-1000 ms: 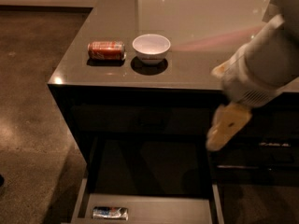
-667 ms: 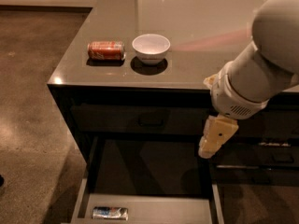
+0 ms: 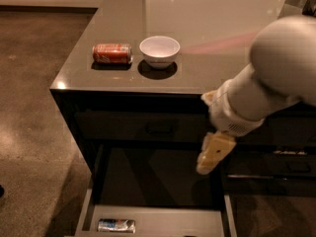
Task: Pick redbull can from middle drawer and place on counter
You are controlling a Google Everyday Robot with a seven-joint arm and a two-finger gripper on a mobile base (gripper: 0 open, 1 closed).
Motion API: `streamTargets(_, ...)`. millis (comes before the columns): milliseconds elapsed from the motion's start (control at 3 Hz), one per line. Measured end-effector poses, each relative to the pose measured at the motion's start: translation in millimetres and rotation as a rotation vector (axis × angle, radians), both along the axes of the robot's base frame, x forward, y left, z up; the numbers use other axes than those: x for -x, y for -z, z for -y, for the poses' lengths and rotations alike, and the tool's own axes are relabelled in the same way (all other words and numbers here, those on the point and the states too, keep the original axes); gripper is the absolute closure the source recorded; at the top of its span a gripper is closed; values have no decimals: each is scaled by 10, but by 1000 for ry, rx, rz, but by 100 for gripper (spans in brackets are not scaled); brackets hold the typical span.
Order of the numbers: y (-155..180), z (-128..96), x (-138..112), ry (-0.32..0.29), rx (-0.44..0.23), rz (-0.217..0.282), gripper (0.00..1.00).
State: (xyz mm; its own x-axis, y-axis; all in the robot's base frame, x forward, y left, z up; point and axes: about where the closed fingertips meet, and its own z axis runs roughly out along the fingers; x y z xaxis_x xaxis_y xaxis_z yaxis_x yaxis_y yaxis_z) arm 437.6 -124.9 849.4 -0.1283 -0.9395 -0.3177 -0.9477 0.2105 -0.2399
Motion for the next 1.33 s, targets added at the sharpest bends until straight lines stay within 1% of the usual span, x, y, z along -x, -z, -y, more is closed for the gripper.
streamTargets(333,625,-309,50,-89,-44,-9,0)
streamTargets(667,1294,-505,92,-170,-63,-52,0)
streamTargets(1000,1345,-514,72,-171,-71,-55,0)
streamTargets(1333,1555,-687,-51,-209,-115,-90,0)
